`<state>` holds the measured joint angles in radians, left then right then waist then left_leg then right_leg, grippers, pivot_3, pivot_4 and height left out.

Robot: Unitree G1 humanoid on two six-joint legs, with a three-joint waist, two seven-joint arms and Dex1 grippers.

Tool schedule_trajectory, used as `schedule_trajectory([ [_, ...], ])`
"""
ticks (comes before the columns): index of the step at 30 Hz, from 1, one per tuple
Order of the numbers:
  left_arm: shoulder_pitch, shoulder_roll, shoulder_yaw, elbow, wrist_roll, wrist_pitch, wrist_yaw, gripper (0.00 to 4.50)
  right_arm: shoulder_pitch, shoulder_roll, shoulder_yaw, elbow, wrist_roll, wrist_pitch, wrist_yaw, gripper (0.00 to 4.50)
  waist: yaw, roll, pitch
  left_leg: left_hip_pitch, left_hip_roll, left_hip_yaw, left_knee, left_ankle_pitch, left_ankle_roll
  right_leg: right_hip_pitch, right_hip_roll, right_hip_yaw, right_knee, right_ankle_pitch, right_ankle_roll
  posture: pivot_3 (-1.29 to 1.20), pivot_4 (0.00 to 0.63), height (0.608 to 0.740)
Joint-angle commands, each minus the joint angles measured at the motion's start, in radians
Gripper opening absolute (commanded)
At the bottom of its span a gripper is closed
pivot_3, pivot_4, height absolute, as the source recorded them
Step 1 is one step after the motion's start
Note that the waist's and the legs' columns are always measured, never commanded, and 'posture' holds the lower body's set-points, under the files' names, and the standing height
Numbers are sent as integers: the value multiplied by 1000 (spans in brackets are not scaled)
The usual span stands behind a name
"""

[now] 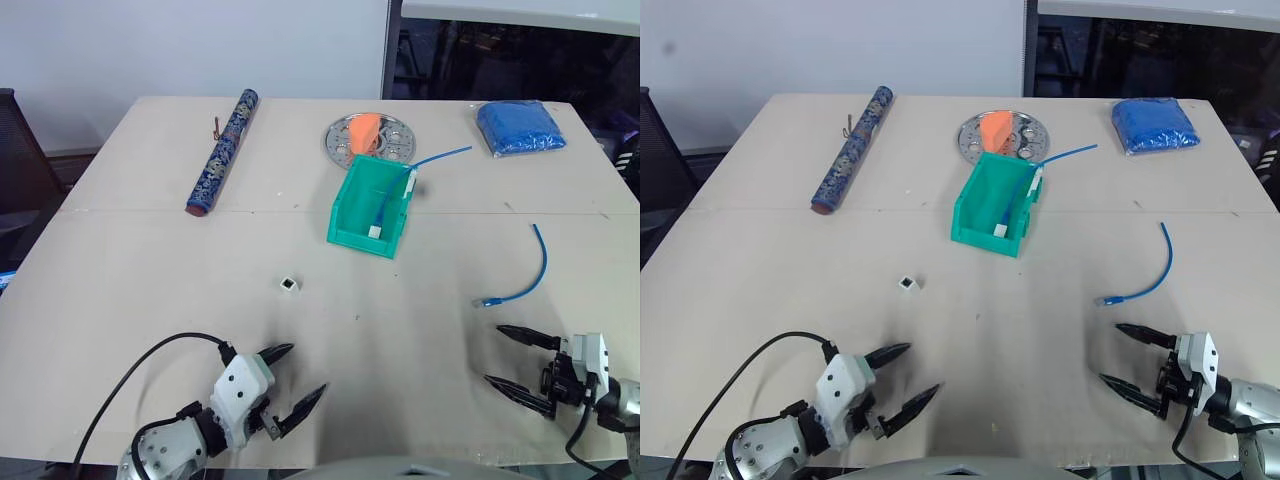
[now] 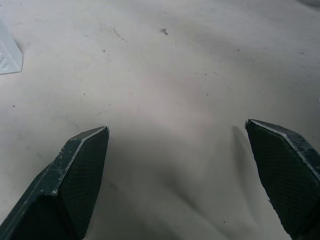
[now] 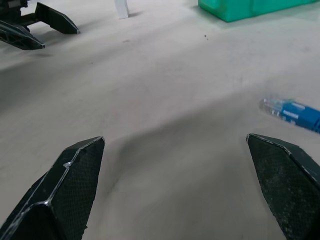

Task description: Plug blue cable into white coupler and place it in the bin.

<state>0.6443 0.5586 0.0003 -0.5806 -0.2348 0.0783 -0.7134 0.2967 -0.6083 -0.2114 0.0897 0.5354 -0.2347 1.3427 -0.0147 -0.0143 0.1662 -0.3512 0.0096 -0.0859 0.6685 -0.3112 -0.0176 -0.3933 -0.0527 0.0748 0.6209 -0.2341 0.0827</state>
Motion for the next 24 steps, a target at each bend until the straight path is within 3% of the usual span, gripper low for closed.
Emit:
schedule_trajectory([
  [1,-8,7,2,-46,-1,-2,4,4474,-8,-16,-22,-30,13,13,-7,4500,0,0,0,0,0,0,0,0,0,0,0,0,0,0,0,0,150,740],
  [6,-65,36,20,-60,-14,19,-10,4474,-57,-38,-45,-36,27,58,-38,4500,0,0,0,0,0,0,0,0,0,0,0,0,0,1,-1,0,150,740],
  [12,-267,173,87,-118,-196,147,-134,4474,-234,-146,-30,17,-51,147,-99,4500,-1,0,0,3,0,0,1,0,0,2,0,0,4,1,-1,0,150,740],
  [18,-451,307,128,-133,-333,240,-255,4474,-445,-220,95,227,-210,34,8,4500,-2,0,0,4,0,0,0,0,0,2,1,0,3,2,1,0,150,740],
  [22,-499,377,137,-102,-331,232,-346,4474,-547,-216,157,355,-257,-21,75,4500,-3,1,2,3,0,0,-1,0,0,2,0,0,2,3,2,0,150,740],
  [24,-501,398,155,-79,-332,217,-386,4500,-583,-211,176,402,-265,-60,109,3995,-3,2,2,2,0,0,-2,0,0,2,0,0,1,3,2,0,150,740],
])
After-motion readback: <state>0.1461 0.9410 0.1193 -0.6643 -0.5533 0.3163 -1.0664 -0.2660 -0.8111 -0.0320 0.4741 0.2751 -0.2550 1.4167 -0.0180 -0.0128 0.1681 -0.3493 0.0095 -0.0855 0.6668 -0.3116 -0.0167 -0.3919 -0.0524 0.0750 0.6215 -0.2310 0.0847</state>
